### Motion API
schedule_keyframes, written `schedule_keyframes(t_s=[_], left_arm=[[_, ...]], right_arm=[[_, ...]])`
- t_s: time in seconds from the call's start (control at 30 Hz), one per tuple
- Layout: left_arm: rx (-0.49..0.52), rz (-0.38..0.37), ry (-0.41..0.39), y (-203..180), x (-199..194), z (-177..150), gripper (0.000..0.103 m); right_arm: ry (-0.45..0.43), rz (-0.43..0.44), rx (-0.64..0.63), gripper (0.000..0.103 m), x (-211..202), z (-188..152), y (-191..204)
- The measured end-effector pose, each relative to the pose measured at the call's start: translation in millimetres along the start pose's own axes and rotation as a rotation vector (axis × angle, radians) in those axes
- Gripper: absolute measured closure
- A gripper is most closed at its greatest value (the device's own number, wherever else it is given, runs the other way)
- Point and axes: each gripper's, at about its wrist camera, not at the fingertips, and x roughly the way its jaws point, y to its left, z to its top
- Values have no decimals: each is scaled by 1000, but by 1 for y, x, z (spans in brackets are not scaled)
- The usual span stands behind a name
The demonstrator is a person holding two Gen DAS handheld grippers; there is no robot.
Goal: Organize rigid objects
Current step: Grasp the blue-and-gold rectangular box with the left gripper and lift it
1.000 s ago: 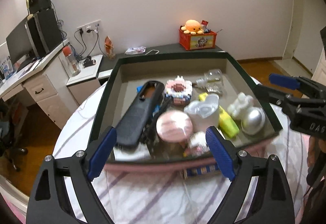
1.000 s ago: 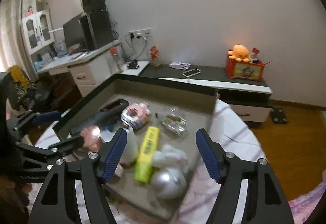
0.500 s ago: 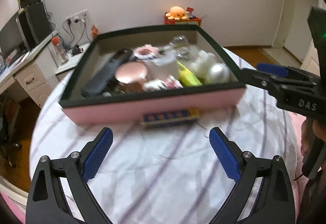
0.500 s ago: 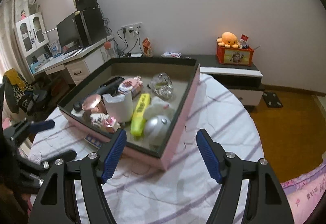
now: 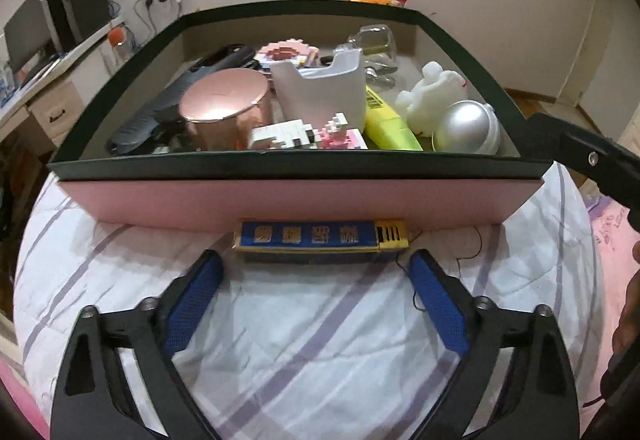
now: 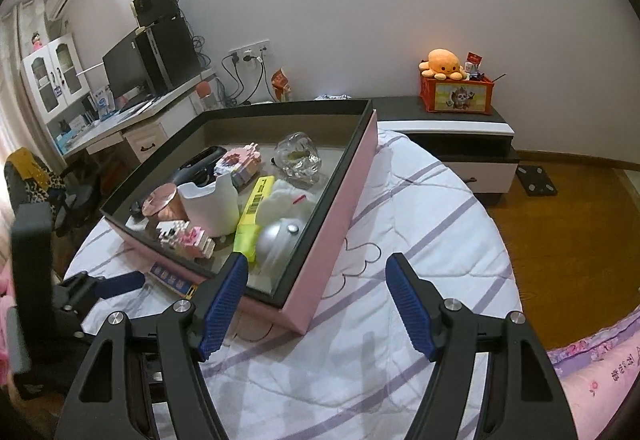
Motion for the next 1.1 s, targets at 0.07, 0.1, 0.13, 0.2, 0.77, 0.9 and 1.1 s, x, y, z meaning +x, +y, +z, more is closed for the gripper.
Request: schedule_keyframes(t_s=[0.07, 0.1, 0.13, 0.2, 0.77, 0.9, 1.1], left_arm=[[19, 2, 1, -2, 1, 0, 13], [27, 0, 1, -2, 1, 1, 13], [31, -3, 7, -2, 2, 2, 13], [42, 1, 15, -4, 4, 3, 11], [44, -39, -54, 38, -35, -17, 20], [33, -40, -91, 56, -55, -16, 20], [13, -35, -135, 77, -72, -11, 20]], right_arm=[[5, 5, 0, 30, 3, 1, 1], [6, 6, -2, 30, 4, 2, 1], [5, 6, -1, 30, 5, 2, 1], [8, 5, 1, 30, 7, 4, 2], [88, -79, -13, 37, 33, 12, 23], [92, -109, 0, 37, 38, 17, 22], [28, -161, 48, 37, 32, 39, 11]])
